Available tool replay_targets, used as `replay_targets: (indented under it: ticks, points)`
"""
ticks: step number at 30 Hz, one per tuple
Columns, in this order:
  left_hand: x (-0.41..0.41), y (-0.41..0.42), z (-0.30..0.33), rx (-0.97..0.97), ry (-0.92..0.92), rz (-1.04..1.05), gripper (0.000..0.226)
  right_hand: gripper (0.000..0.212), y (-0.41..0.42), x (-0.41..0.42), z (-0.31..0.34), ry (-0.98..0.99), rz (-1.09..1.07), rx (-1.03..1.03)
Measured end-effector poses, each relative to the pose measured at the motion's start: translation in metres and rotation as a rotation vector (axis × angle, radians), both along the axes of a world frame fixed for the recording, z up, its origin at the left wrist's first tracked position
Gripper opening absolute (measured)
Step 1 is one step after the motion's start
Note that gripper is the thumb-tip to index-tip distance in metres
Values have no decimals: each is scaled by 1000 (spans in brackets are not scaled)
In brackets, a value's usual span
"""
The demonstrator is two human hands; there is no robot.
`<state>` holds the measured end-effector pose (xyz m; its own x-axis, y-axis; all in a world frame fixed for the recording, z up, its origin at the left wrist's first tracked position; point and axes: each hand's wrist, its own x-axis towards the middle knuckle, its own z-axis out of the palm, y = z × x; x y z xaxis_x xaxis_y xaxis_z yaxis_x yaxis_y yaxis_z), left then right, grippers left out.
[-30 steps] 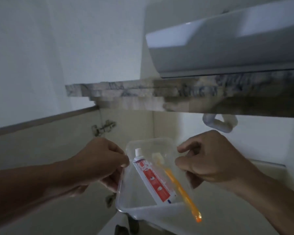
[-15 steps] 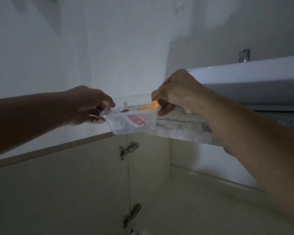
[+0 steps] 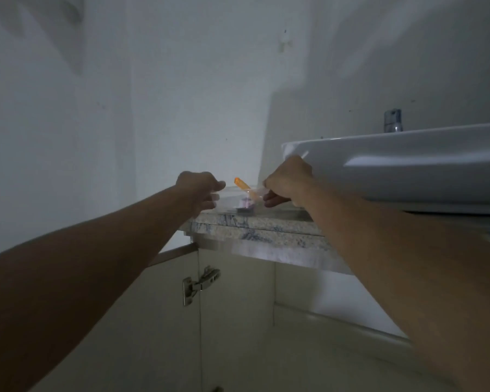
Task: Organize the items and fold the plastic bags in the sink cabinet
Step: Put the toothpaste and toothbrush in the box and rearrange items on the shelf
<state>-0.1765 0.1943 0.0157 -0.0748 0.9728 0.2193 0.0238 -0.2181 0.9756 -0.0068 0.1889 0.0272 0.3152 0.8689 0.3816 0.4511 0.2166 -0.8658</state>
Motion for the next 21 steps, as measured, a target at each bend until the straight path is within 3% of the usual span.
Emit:
replay_targets:
  ticks: [5,10,16,18,21]
  points:
    - [6,17,-10,24,-14,52,34,35,0,7,-5,-61,-30,6]
    - [13,0,-21,268,161,308,59,29,-31,26,4,-103,-15,35]
    - [31,-52,-33,483,247,462,24,15,-99,53,8,-167,93,-44]
    - [41,-74,-39,535,294,384,24,11,-123,61,6,-175,138,-66]
    - [61,-114,-53,399,458,-7,27,11,-158,73,-5,-219,188,-143]
